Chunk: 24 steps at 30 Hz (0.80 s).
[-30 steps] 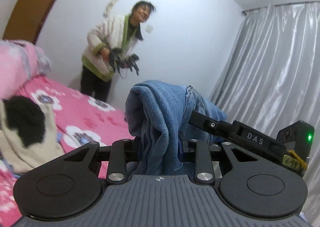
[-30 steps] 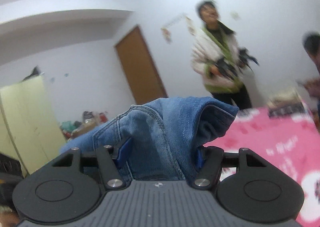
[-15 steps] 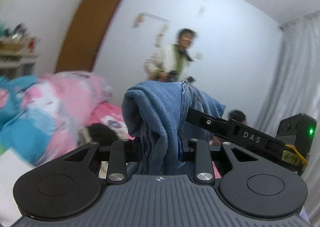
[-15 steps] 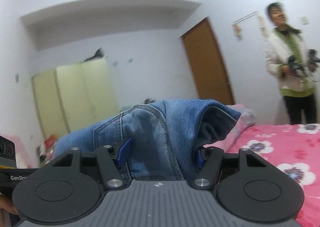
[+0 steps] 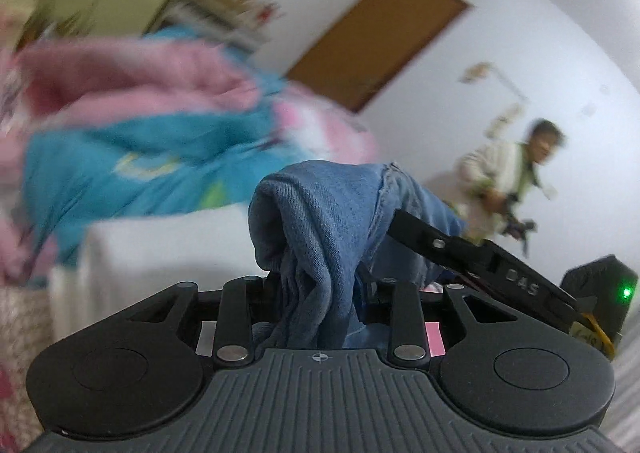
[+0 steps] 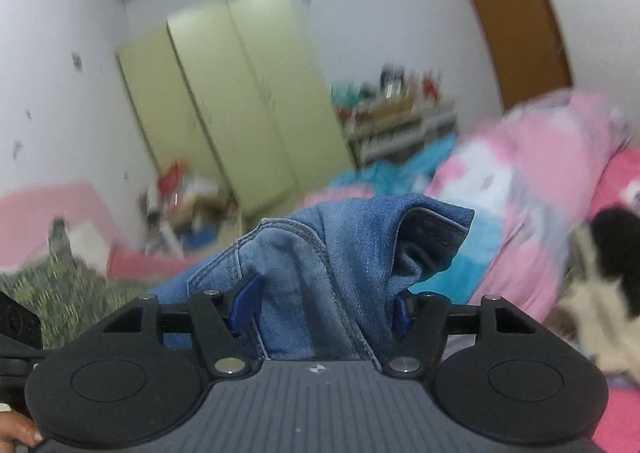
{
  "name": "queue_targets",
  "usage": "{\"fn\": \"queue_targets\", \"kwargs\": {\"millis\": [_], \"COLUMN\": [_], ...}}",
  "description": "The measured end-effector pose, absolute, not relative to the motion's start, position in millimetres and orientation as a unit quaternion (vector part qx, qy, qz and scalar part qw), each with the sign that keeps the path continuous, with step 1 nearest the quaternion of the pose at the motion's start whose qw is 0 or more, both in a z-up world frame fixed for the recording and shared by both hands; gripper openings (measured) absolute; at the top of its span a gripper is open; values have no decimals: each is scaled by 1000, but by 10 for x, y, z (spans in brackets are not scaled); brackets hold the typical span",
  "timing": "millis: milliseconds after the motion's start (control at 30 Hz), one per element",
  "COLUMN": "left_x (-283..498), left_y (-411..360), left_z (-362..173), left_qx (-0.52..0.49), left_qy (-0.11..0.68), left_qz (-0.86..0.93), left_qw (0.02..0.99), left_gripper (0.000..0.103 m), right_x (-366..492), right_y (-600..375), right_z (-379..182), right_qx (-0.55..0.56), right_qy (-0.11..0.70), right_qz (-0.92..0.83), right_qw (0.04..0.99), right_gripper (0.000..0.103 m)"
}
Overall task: Fold clothes
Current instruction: 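Carry the held jeans over to the white clothes pile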
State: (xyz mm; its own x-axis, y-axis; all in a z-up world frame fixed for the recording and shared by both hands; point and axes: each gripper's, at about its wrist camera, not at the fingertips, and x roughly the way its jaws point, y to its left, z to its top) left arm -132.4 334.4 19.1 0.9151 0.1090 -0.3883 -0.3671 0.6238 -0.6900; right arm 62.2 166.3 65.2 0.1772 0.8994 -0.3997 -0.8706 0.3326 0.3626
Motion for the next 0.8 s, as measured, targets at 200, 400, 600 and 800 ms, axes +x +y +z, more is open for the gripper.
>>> {"fn": "queue_targets", "kwargs": {"millis": [200, 400, 600, 800], "left_x": [-1262, -1367, -1649, -1376], "left_y": [3890, 4011, 3599, 2831], "left_z": [-319, -465, -49, 107], "left_qx": [-447, -451, -246, 48], "left_qy": [181, 191, 189, 160], "left_qz": [203, 202, 297, 266], "left_qw": [852, 848, 903, 949], "left_gripper": [38, 53, 59, 59], "right_x": [741, 604, 445, 244], "right_y": [2022, 1919, 1796, 1844], "right_z": [299, 209, 127, -215], "right_qx": [33, -13, -65, -140], "right_qy": [314, 278, 237, 223], "right_qz": [567, 578, 587, 576], "right_qw": [761, 767, 771, 774], "right_gripper": [69, 74, 79, 78]}}
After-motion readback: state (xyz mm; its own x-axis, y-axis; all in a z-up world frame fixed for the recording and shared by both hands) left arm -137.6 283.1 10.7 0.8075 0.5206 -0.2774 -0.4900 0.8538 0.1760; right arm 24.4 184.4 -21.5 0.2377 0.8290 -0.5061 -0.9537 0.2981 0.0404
